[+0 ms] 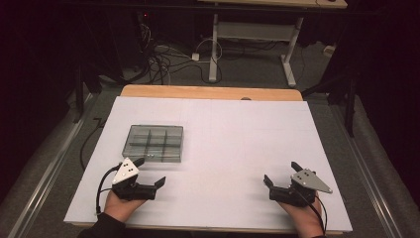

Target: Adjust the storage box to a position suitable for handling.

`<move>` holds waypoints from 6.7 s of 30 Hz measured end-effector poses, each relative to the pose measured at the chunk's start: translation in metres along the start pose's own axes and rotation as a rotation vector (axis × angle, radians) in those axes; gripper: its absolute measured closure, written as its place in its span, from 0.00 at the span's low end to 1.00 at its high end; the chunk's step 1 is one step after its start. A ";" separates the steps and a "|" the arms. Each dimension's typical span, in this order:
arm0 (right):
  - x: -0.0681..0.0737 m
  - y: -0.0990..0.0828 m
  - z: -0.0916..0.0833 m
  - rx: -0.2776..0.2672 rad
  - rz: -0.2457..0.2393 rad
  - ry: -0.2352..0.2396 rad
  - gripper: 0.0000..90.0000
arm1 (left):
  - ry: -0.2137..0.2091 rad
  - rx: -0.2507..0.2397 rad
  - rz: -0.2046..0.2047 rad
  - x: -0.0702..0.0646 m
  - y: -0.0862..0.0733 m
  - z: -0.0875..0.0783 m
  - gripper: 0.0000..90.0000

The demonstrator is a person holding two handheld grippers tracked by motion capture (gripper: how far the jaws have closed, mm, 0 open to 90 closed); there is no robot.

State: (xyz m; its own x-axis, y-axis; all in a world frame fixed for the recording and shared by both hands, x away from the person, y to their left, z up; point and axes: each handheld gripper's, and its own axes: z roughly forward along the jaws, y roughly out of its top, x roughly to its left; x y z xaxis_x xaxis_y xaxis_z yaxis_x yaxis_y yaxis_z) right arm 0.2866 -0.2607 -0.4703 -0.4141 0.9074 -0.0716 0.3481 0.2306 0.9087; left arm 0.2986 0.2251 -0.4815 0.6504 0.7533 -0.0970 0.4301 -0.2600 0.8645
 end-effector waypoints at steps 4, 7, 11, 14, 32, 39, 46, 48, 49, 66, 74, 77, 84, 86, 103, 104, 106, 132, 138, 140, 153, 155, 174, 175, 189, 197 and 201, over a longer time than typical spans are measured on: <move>-0.002 0.000 -0.002 -0.007 0.009 0.000 0.00 | 0.000 0.007 0.003 0.000 0.000 0.000 0.00; -0.003 0.000 -0.002 -0.013 0.011 0.004 0.00 | -0.002 0.005 -0.003 0.000 -0.001 -0.001 0.00; -0.002 0.000 0.000 -0.011 0.011 0.015 0.00 | -0.009 0.005 0.000 0.000 -0.002 -0.002 0.00; -0.001 0.000 -0.001 -0.008 0.009 0.018 0.00 | -0.013 0.011 0.007 0.000 -0.002 0.000 0.00; -0.003 -0.002 -0.005 -0.014 0.017 0.017 0.00 | 0.001 0.011 -0.022 0.009 -0.001 -0.003 0.00; -0.003 -0.003 -0.005 -0.010 0.015 0.018 0.00 | 0.029 0.014 -0.027 0.017 -0.001 -0.006 0.00; -0.004 -0.003 -0.006 -0.016 0.013 0.018 0.00 | 0.057 0.008 -0.032 0.023 0.000 -0.015 0.00; -0.004 -0.003 -0.006 -0.016 0.012 0.018 0.00 | 0.067 0.008 -0.032 0.025 0.000 -0.017 0.00; -0.004 -0.003 -0.005 -0.015 0.011 0.017 0.00 | 0.067 0.008 -0.032 0.025 0.000 -0.017 0.00; -0.006 -0.005 -0.005 -0.015 0.023 0.022 0.00 | 0.154 -0.014 -0.116 0.058 -0.009 -0.040 0.00; -0.007 -0.005 -0.005 -0.012 0.029 0.024 0.00 | 0.204 -0.001 -0.153 0.077 -0.019 -0.050 0.00; -0.007 -0.005 -0.005 -0.013 0.030 0.025 0.00 | 0.211 -0.006 -0.165 0.081 -0.021 -0.053 0.00; -0.007 -0.005 -0.005 -0.013 0.029 0.025 0.00 | 0.217 -0.009 -0.172 0.084 -0.022 -0.056 0.02; -0.007 -0.005 -0.005 -0.014 0.029 0.025 0.00 | 0.218 -0.007 -0.171 0.083 -0.022 -0.056 0.02; -0.008 -0.006 -0.006 -0.017 0.025 0.018 0.00 | 0.225 -0.013 -0.171 0.082 -0.024 -0.058 0.39; -0.008 -0.006 -0.006 -0.017 0.024 0.018 0.00 | 0.227 -0.013 -0.174 0.082 -0.024 -0.058 0.41; -0.008 -0.006 -0.006 -0.017 0.025 0.017 0.00 | 0.227 -0.015 -0.181 0.082 -0.024 -0.058 0.46; -0.007 -0.006 -0.006 -0.016 0.015 0.021 0.01 | 0.180 -0.014 -0.218 0.090 -0.030 -0.059 0.98; -0.006 -0.006 -0.006 -0.017 0.016 0.021 0.01 | 0.188 -0.010 -0.211 0.089 -0.030 -0.058 0.98; -0.006 -0.005 -0.006 -0.018 0.015 0.022 0.01 | 0.187 -0.008 -0.211 0.089 -0.030 -0.058 0.98; -0.003 -0.005 -0.005 -0.018 0.001 0.029 0.01 | 0.188 0.043 -0.225 0.091 -0.028 -0.053 0.98; -0.002 -0.004 -0.005 -0.017 -0.001 0.029 0.01 | 0.196 0.045 -0.247 0.093 -0.028 -0.053 0.98; 0.000 -0.003 -0.014 -0.021 -0.021 0.040 0.01 | 0.250 0.148 -0.265 0.127 0.001 -0.020 0.98; -0.001 -0.003 -0.015 -0.024 -0.018 0.039 0.01 | 0.253 0.147 -0.269 0.130 0.001 -0.017 0.98; 0.002 -0.003 -0.016 -0.022 -0.011 0.026 0.01 | 0.173 0.207 -0.279 0.141 0.008 0.008 0.98; 0.003 -0.003 -0.014 -0.020 -0.009 0.027 0.01 | 0.162 0.201 -0.275 0.140 0.008 0.008 0.98; 0.002 -0.003 -0.015 -0.021 -0.009 0.027 0.01 | 0.144 0.201 -0.272 0.137 0.010 0.012 0.98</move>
State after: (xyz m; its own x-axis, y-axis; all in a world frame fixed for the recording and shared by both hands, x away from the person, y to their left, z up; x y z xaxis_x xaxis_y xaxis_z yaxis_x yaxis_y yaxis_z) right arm 0.2723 -0.2644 -0.4672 -0.4400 0.8954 -0.0683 0.3267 0.2304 0.9166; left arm 0.3992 0.3182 -0.4921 0.4068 0.8849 -0.2268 0.6987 -0.1415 0.7012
